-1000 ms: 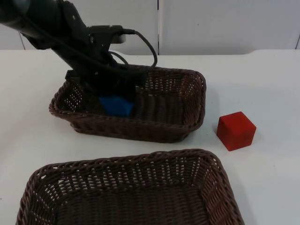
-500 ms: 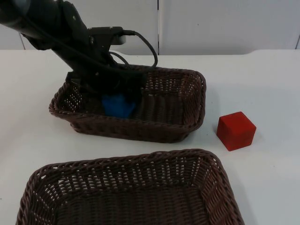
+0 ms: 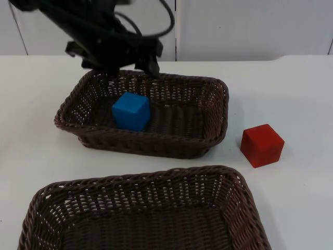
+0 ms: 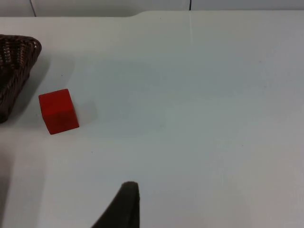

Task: Pick up one cube with the left hand and place it into the upper basket. Pick up one cube with the right hand and place it into the lower basket.

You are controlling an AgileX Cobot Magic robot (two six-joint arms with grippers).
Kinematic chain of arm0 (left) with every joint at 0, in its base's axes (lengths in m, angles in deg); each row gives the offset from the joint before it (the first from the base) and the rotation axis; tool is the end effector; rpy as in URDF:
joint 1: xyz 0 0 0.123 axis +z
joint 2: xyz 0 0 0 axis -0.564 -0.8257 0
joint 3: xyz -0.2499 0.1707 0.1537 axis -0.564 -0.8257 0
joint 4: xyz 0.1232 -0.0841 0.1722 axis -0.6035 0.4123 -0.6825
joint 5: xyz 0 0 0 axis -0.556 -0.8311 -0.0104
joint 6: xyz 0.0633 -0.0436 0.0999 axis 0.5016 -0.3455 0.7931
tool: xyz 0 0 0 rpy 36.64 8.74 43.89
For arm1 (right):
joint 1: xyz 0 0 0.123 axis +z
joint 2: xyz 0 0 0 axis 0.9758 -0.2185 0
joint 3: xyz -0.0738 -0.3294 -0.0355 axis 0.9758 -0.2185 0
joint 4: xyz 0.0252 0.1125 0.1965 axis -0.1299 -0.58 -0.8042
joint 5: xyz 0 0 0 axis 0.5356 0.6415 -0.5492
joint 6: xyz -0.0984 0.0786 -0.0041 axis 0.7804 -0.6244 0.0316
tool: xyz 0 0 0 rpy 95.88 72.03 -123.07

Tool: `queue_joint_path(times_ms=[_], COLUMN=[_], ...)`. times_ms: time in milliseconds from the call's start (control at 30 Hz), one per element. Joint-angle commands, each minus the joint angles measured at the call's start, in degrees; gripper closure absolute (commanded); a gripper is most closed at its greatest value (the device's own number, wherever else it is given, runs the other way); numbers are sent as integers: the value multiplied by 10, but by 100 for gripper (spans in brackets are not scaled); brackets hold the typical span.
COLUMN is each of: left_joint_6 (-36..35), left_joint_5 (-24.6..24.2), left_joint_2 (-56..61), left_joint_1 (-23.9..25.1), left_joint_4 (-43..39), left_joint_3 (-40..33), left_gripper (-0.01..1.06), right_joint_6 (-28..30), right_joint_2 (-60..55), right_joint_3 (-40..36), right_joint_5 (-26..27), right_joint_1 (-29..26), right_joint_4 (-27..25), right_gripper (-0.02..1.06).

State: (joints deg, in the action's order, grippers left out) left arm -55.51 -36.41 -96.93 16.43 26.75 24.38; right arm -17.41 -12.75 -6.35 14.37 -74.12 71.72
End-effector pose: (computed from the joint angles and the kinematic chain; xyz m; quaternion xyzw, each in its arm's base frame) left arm 0.4400 -0.1684 0.2141 0.1420 0.9364 -0.1523 0.2825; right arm -0.0518 -0.0111 0.2526 -0.0076 0.8547 -0.0130 0.5189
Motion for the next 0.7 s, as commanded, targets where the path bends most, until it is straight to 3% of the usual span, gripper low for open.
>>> queue_joint_path(times_ms=[0, 667], left_joint_6=[0, 0], left_joint_5=[-27, -93], left_joint_2=[43, 201], left_joint_1=[-4, -4], left_joint_4=[4, 11], left_joint_3=[3, -5], left_gripper=[28, 28], right_joint_6=[3, 3], right_joint_2=[2, 2], right_joint_3=[-1, -1], right_joint_5=[2, 2], right_joint_1=[-1, -1], right_joint_4=[2, 2], right_gripper=[-1, -1])
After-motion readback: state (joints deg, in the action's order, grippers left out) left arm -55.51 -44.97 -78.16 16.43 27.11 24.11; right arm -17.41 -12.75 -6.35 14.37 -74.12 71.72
